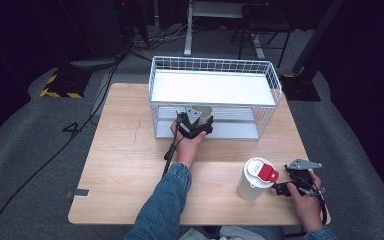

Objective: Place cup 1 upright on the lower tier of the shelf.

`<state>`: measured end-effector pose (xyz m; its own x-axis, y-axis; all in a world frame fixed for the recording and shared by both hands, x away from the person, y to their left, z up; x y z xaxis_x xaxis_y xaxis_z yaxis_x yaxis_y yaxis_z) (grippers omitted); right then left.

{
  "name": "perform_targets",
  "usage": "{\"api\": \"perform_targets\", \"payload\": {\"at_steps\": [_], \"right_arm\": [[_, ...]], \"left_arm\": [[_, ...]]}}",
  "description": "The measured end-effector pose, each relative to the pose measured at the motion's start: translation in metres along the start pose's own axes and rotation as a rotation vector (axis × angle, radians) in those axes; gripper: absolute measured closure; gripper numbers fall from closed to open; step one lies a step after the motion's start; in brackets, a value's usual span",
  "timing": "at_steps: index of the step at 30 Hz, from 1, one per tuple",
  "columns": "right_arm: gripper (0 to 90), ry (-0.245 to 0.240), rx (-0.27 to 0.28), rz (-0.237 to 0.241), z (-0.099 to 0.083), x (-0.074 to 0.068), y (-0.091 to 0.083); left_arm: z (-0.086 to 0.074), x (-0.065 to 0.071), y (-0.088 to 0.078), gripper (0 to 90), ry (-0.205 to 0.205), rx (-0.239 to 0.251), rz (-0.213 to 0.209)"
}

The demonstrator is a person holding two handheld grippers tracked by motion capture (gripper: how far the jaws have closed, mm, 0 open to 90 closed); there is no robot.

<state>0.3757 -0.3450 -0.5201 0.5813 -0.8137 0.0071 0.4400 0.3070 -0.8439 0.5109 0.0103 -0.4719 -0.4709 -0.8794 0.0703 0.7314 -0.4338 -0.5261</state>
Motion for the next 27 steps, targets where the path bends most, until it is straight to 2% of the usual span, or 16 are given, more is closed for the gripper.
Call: {"api": "perform_targets", "payload": {"at_steps": [17, 20, 21, 27], "right_arm": [[0.4, -0.001, -0.001, 0.001, 0.0000, -0.0002, -0.0001], [0.3, -0.002, -0.001, 0.001, 0.0000, -0.0002, -0.0001], [0.3, -0.001, -0.001, 0.000, 0.0000, -0.0002, -0.0001], [0.3, -0.001, 0.000, 0.001, 0.0000, -0.0002, 0.0000]], "left_arm": [[-0.0045, 0.0029, 0.0106, 20.6, 0.008, -0.025, 0.008], [-0.0042, 0.0035, 0.0107, 14.3, 0.014, -0.034, 0.014], [-0.0048, 0.0038, 0.0110, 15.5, 0.025, -0.042, 0.020], [-0.0040, 0.0030, 0.0087, 15.1, 0.008, -0.031, 0.017]]}}
Point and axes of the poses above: each handheld gripper's, and its own axes: y roughly forward along the jaws, z roughly out of its top, x roughly to its right, the point moved 2 cm from there along y, roughly forward along the jaws, and after that the axes turned 13 degrees about -x, right-handed, at the moved point
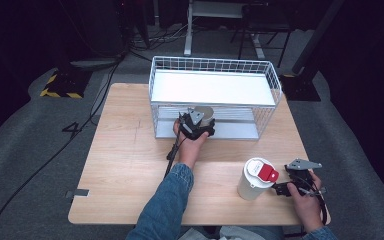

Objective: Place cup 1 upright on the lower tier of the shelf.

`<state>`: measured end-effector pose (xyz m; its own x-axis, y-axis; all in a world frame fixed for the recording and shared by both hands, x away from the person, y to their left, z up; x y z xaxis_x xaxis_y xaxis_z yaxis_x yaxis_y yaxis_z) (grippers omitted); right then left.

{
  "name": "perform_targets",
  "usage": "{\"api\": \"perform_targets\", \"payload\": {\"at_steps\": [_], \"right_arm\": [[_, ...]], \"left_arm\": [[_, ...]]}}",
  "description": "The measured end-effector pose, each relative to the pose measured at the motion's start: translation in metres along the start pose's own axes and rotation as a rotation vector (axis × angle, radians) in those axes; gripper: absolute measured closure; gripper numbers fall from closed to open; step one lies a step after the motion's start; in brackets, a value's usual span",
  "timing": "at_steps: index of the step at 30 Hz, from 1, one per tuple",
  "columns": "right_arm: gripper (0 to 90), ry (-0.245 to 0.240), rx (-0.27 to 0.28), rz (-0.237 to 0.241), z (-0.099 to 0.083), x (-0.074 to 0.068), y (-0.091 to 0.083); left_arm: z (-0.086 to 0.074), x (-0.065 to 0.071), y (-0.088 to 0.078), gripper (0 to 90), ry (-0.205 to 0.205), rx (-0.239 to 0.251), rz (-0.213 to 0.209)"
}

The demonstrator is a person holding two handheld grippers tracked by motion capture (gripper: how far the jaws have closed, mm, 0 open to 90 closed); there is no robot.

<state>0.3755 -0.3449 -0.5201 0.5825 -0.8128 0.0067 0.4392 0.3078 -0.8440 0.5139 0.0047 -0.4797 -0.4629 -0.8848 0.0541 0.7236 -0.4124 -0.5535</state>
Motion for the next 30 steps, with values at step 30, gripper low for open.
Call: {"api": "perform_targets", "payload": {"at_steps": [30], "right_arm": [[0.3, 0.000, 0.000, 0.000, 0.000, 0.000, 0.000]], "left_arm": [[-0.007, -0.004, -0.085, 15.3, 0.112, 0.042, -0.056]]}}
Point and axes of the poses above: each handheld gripper's, and its own axes: y roughly forward along the jaws, z roughly out of its top, x roughly to its right, the point moved 2 cm from there along y, roughly forward along the jaws, and after that the axes turned 13 degrees about -x, right-handed, at the moved point
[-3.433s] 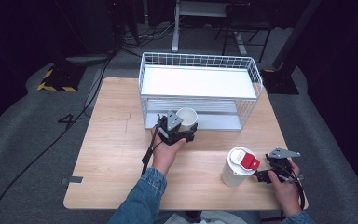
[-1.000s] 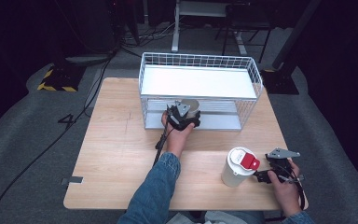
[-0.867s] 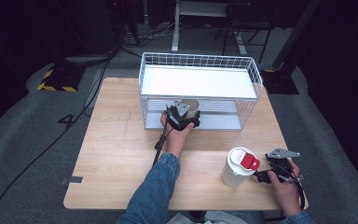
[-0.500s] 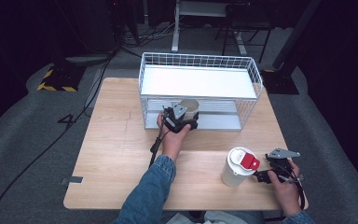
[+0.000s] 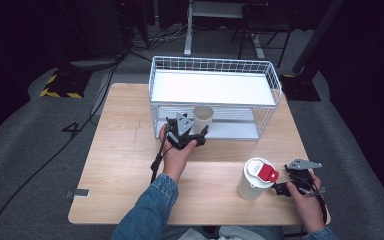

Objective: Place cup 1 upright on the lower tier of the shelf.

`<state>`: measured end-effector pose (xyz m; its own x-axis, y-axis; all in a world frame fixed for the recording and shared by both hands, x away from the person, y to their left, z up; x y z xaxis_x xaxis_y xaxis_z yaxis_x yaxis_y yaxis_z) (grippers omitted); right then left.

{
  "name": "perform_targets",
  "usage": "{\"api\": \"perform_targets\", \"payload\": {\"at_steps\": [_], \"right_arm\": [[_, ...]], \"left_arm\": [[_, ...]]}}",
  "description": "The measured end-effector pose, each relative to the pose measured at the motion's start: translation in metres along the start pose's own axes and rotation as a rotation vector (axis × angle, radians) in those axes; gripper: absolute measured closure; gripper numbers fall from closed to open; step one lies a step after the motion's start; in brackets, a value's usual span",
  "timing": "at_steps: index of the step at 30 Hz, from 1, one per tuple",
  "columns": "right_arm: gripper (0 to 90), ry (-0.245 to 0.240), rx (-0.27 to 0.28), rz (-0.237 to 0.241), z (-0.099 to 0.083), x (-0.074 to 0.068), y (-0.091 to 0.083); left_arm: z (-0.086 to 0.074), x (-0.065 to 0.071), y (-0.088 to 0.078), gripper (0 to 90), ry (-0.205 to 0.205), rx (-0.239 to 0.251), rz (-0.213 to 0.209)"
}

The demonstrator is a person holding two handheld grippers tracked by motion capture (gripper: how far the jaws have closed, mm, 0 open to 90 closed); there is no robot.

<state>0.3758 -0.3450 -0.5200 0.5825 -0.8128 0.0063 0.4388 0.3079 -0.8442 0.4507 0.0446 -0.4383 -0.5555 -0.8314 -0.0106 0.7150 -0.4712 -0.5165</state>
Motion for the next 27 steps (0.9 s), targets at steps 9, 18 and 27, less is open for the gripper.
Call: {"api": "perform_targets", "payload": {"at_steps": [9, 18, 27], "right_arm": [[0.3, -0.001, 0.000, 0.000, 0.000, 0.000, 0.000], [0.1, -0.008, 0.000, 0.008, 0.000, 0.001, 0.000], [0.1, -0.008, 0.000, 0.008, 0.000, 0.001, 0.000]], "left_arm": [[-0.004, -0.001, -0.028, 15.3, 0.041, -0.008, -0.003], [-0.014, -0.008, -0.060, 15.3, 0.040, -0.024, -0.014], [-0.023, -0.011, -0.078, 15.5, 0.074, -0.097, -0.009]]}}
Point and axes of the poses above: each handheld gripper's, and its own axes: y roughly forward along the jaws, z roughly out of its top, x roughly to its right, the point moved 2 cm from there along y, roughly forward along the jaws, and after that the axes turned 13 degrees about -x, right-handed, at the moved point
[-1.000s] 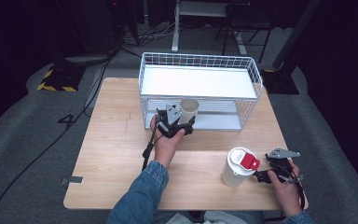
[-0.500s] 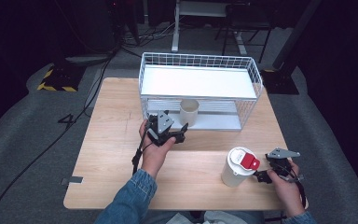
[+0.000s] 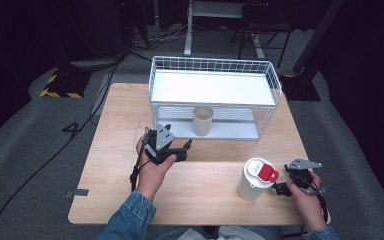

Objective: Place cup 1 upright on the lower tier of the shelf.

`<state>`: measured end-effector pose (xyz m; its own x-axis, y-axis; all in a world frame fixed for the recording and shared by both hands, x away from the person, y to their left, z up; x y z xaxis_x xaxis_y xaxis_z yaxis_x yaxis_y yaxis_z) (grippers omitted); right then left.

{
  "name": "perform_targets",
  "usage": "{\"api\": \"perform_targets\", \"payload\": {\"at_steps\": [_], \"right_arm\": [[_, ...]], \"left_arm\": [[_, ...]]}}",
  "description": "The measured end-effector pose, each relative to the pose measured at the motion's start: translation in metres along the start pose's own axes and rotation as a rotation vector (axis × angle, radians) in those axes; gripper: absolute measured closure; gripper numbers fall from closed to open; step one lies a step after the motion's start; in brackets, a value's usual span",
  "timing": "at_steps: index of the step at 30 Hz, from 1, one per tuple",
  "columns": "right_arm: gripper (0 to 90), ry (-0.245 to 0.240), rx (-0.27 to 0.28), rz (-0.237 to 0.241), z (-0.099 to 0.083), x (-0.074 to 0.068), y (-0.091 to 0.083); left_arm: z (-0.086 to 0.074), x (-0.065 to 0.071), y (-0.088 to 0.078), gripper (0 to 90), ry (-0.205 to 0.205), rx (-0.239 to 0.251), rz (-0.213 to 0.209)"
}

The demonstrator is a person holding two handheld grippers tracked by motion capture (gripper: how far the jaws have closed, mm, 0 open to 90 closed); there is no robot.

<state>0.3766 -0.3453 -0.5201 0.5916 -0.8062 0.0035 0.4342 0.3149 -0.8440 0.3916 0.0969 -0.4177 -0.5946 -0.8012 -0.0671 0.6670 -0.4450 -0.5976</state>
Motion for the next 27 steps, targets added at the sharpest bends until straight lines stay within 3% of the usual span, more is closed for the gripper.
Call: {"api": "perform_targets", "payload": {"at_steps": [4, 10, 18, 23, 27], "right_arm": [[0.1, 0.000, 0.000, 0.000, 0.000, 0.000, 0.000], [0.0, -0.007, -0.001, 0.004, 0.000, 0.000, 0.000], [0.0, -0.009, -0.001, 0.005, -0.001, 0.000, 0.000], [0.0, -0.009, -0.001, 0.005, -0.001, 0.000, 0.000], [0.0, -0.011, -0.002, 0.008, -0.001, -0.001, -0.001]], "left_arm": [[-0.010, -0.005, -0.007, 15.4, -0.017, -0.020, -0.014], [-0.028, -0.013, -0.018, 15.5, -0.016, -0.044, 0.006], [-0.044, -0.015, -0.031, 15.5, 0.022, -0.083, 0.006], [-0.055, -0.013, -0.036, 16.0, 0.021, -0.096, -0.049], [-0.064, -0.013, -0.036, 16.0, 0.022, -0.122, -0.045]]}}
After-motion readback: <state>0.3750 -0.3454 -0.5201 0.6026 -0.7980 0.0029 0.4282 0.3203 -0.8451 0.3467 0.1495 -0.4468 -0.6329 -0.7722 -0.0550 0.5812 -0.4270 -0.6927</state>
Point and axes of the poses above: each handheld gripper's, and its own axes: y roughly forward along the jaws, z roughly out of its top, x roughly to its right, the point moved 2 cm from there along y, roughly forward along the jaws, and after that the axes turned 13 degrees about -x, right-handed, at the moved point
